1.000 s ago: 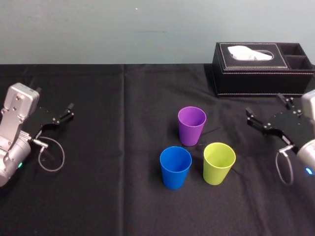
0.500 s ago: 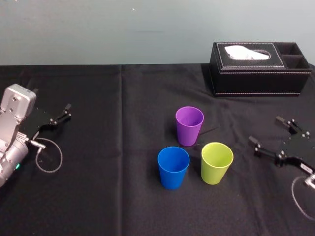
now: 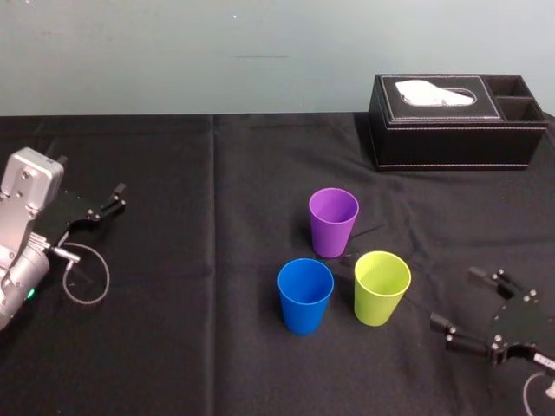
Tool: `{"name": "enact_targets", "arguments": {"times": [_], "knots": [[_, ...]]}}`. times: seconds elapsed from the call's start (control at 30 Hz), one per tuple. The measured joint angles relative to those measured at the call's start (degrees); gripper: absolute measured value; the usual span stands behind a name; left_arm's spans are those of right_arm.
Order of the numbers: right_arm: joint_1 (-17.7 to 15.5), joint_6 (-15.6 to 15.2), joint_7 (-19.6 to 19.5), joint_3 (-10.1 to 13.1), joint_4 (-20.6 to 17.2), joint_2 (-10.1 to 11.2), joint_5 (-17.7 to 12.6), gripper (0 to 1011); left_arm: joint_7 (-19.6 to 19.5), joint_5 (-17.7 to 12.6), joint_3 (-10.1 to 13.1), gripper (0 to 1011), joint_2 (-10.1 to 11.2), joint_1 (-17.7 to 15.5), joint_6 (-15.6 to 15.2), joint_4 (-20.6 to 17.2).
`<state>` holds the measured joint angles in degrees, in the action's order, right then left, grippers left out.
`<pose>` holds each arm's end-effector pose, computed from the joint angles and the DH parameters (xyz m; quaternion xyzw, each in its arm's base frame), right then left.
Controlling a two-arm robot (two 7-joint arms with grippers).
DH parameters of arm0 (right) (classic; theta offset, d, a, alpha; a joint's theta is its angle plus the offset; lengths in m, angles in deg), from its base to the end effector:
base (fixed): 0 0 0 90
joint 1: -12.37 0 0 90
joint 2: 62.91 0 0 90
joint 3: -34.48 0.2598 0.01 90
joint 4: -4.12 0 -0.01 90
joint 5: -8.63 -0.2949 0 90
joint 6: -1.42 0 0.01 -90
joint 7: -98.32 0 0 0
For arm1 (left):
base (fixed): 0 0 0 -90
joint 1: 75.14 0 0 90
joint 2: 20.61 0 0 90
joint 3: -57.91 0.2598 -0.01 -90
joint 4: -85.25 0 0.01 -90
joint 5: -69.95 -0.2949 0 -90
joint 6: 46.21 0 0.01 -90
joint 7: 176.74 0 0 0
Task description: Stack the three plastic cups sequentially using one hand.
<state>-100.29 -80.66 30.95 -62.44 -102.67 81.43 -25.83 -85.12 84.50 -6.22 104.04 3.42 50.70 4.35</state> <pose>0.2272 -0.1255 -0.2403 -0.1331 -0.0129 -0.3887 0.9116 0.3400 0.0692 -0.2752 0.1415 -0.1325 0.5799 0.7913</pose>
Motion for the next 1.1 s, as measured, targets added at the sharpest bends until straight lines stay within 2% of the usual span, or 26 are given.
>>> {"name": "enact_targets", "arguments": {"times": [0.23,0.57,1.1], "knots": [[2.94,-1.17,1.08,-2.84,1.86,-2.24,3.09,1003,0.00,0.00,0.00,1011,0.00,0.00,0.00,0.00],[8.91,-2.73,3.03,-6.48,5.69,-6.75,6.81,1003,0.00,0.00,0.00,1012,0.00,0.00,0.00,0.00],[15.35,-4.18,7.01,-8.56,10.78,-12.40,8.06,1003,0.00,0.00,0.00,1011,0.00,0.00,0.00,0.00]]}}
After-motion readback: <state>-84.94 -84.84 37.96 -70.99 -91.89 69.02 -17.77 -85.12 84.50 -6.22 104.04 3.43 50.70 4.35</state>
